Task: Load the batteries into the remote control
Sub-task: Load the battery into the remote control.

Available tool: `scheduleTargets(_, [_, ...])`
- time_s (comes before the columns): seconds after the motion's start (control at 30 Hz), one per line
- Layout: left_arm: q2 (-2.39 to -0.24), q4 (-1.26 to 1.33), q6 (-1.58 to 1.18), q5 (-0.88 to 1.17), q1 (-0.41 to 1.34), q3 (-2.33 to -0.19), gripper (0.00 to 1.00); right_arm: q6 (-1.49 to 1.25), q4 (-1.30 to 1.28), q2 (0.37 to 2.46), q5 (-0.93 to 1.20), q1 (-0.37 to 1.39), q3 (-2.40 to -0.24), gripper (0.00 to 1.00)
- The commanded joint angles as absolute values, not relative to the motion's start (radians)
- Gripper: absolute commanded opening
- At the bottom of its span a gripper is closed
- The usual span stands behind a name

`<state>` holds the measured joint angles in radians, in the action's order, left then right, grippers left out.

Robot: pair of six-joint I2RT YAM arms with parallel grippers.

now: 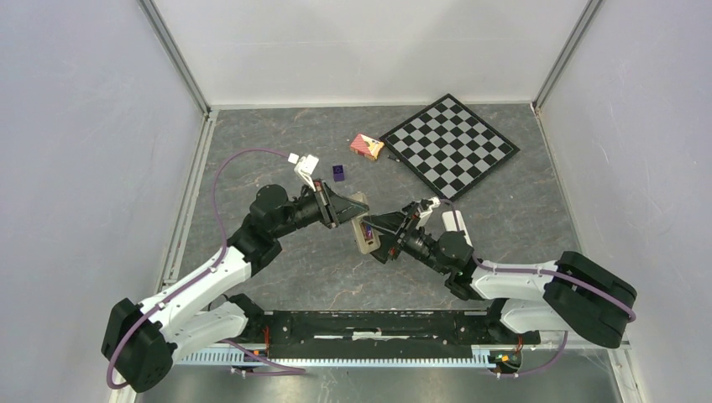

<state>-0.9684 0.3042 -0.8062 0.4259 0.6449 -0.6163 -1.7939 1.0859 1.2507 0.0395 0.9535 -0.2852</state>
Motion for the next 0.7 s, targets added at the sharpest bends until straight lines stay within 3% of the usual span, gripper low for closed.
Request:
scheduleTargets(0.0, [-0.968, 0.294, -0.744, 0.462, 0.647, -0.633, 0.02, -1.856, 1.245, 1.229, 0.008, 0.946, -0.270, 0.93])
scheduleTargets(0.27, [-0.969, 0.301, -0.743, 0.471, 0.647, -0.630, 0.02, -1.889, 1.299, 1.260, 0.012, 0.942, -0.263, 0.87])
scheduleTargets(0.57, [-0.978, 0.323, -0.739, 0.524, 0.647, -0.627, 0.02, -1.897, 1.310, 1.270, 0.024, 0.934, -0.268, 0.91])
scheduleTargets(0.67, [-0.977, 0.325, -0.735, 0.528, 0.648, -0.626, 0.02, -1.902, 1.312, 1.273, 0.031, 0.931, -0.270, 0.89])
